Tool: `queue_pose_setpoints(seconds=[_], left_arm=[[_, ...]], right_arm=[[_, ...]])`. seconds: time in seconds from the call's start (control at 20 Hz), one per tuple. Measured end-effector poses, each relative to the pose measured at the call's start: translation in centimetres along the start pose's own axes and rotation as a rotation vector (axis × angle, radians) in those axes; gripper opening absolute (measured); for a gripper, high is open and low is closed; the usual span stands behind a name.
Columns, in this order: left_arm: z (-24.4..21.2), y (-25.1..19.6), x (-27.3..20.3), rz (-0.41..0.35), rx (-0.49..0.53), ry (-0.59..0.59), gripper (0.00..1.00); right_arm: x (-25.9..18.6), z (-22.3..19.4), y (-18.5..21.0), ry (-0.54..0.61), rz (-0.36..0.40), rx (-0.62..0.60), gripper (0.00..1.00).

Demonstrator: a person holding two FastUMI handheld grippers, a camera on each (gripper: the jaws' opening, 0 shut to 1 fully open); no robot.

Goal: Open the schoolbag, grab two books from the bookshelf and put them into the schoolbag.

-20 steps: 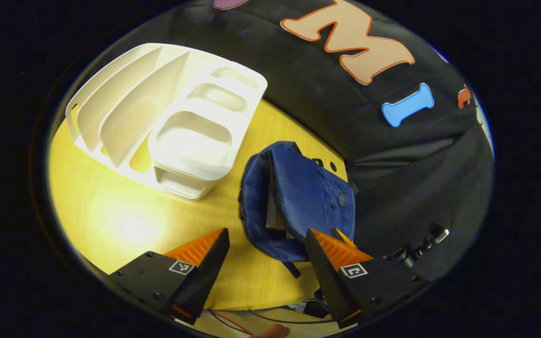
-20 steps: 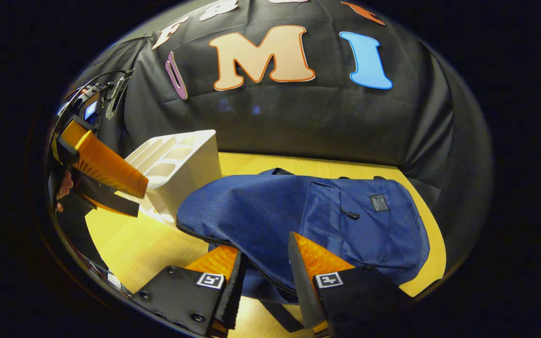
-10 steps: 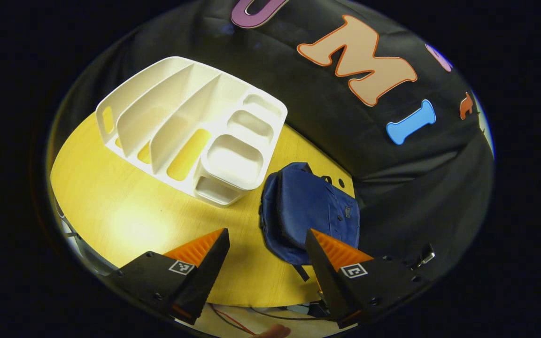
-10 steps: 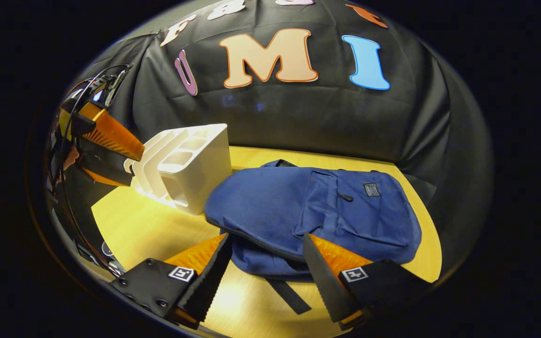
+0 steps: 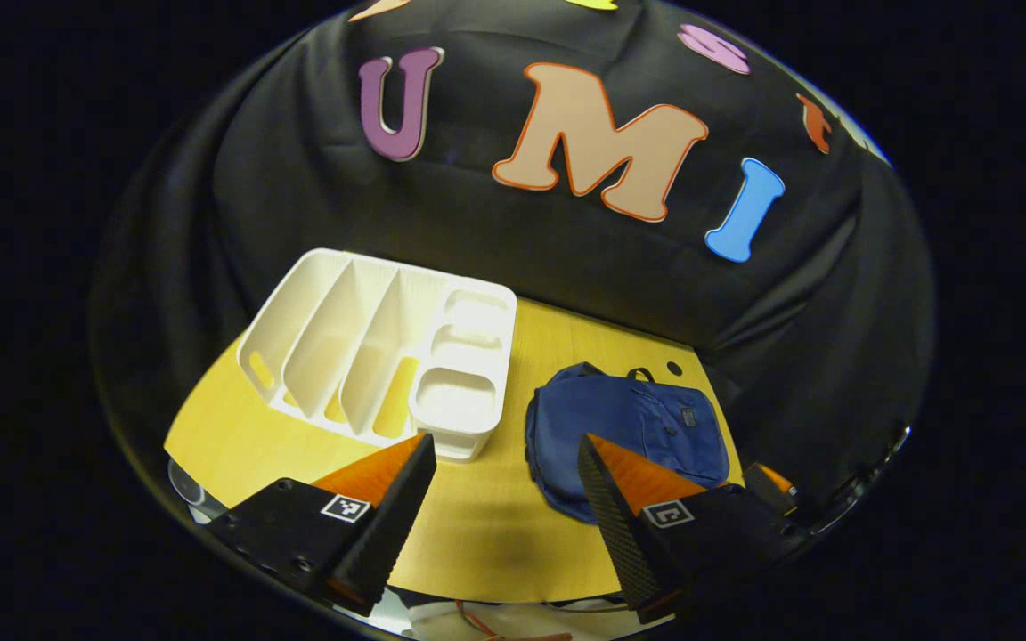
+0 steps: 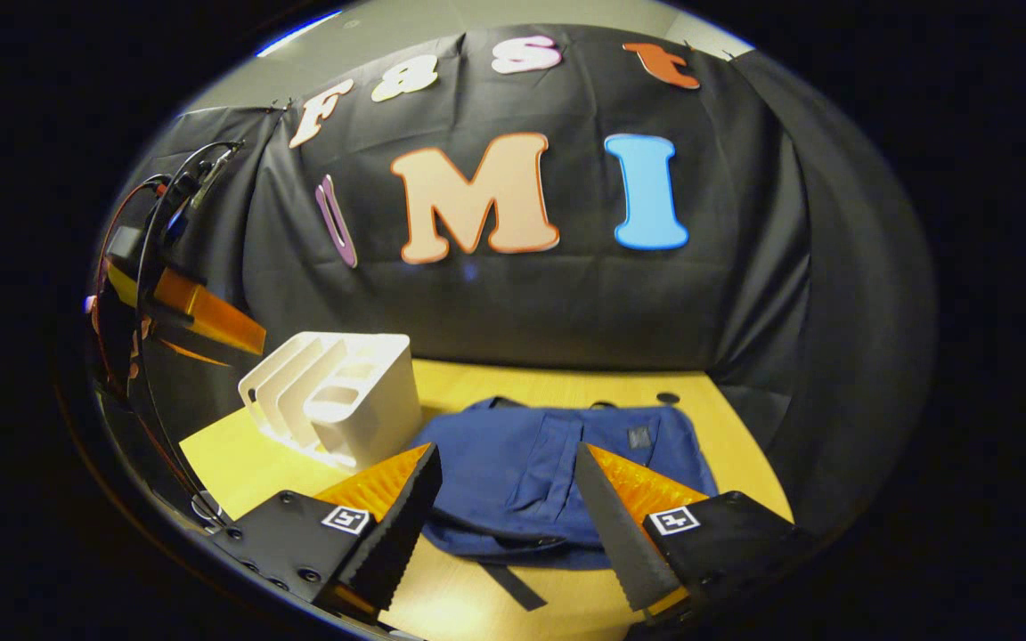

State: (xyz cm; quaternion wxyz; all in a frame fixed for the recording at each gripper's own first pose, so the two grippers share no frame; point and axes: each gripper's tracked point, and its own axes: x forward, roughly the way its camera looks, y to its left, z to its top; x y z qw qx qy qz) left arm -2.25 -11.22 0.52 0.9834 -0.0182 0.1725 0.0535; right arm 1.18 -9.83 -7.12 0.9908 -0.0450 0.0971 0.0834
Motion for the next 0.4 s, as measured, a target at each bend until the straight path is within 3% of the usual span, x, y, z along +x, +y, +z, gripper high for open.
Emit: queue_pose_setpoints(seconds=[0.05, 0.4], left_arm=[[0.2, -0.5, -0.5, 0.003, 0.024, 0.001, 0.95], [0.9, -1.9, -2.8, 0.017, 0.090, -0.001, 0.94]], right_arm=[[0.0, 1.4, -0.2, -0.034, 0.001, -0.004, 0.94], [-0.5, 6.6, 0.7, -0.164, 0.024, 0.012, 0.99]])
